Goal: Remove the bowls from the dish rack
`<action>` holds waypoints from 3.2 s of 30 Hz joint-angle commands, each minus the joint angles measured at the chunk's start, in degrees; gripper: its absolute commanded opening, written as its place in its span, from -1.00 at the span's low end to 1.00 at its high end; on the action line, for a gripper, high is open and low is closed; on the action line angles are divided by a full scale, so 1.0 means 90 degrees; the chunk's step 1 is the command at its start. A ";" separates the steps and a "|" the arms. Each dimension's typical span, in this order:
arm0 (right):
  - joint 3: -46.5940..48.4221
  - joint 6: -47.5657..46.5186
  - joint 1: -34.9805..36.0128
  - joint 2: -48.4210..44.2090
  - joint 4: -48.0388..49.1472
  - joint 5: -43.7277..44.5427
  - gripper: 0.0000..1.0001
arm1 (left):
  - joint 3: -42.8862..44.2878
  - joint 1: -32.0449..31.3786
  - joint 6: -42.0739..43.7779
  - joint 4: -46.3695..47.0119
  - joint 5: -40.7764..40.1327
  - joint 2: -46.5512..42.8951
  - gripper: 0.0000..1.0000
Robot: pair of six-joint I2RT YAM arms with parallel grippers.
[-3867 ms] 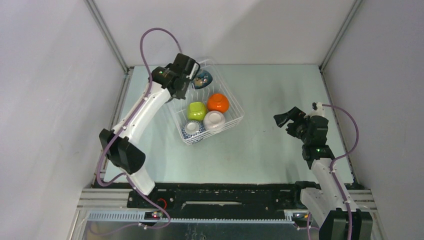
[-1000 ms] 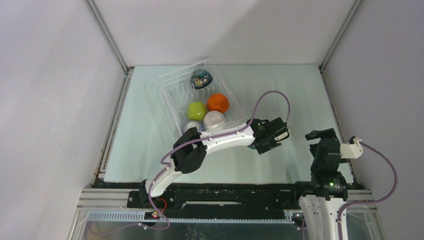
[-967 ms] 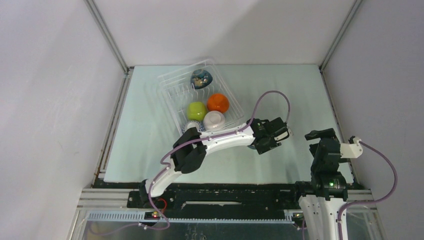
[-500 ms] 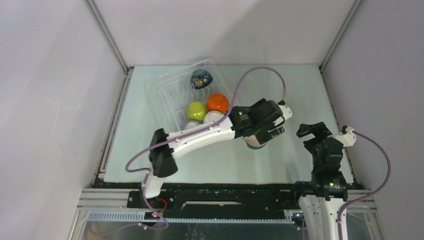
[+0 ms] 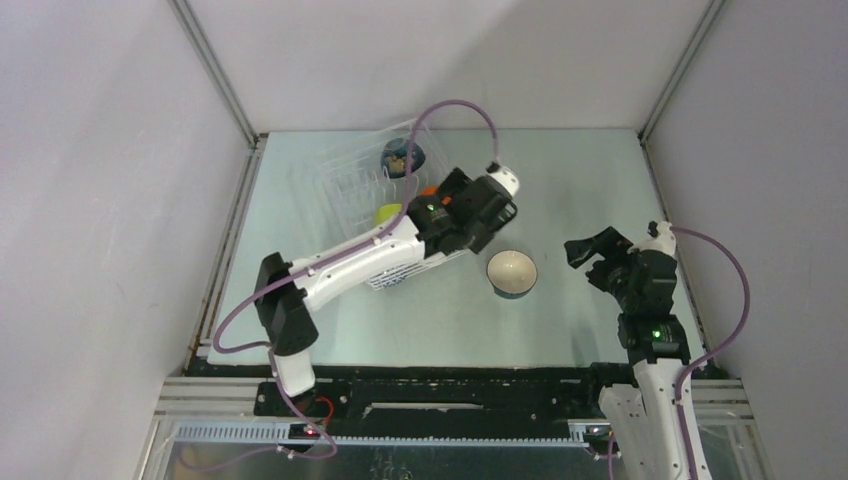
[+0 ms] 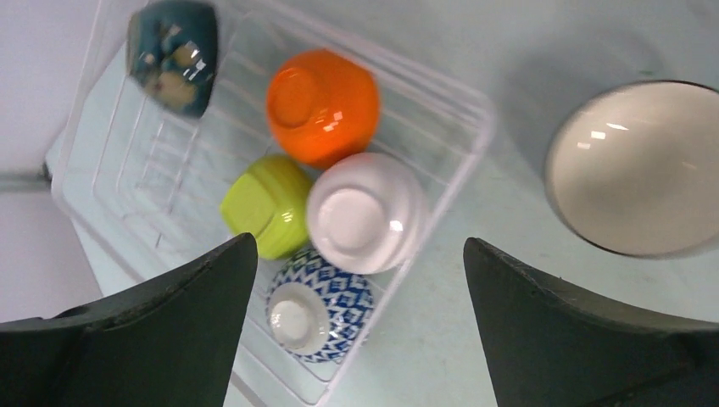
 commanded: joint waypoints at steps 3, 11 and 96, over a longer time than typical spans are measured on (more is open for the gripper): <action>0.0180 -0.0285 0.0215 0.0426 0.0713 -0.0761 0.93 | -0.0441 0.0850 -0.0661 0.0546 -0.0673 -0.0541 1.00; 0.0365 -0.0535 0.0909 0.0558 0.0782 -0.0065 0.92 | -0.0011 0.1827 -0.0695 0.0549 -0.0179 -0.0243 1.00; 0.0420 -0.1061 0.1071 0.0844 0.1147 0.0173 0.95 | 0.3224 0.3852 0.4840 0.0900 0.1681 0.3832 1.00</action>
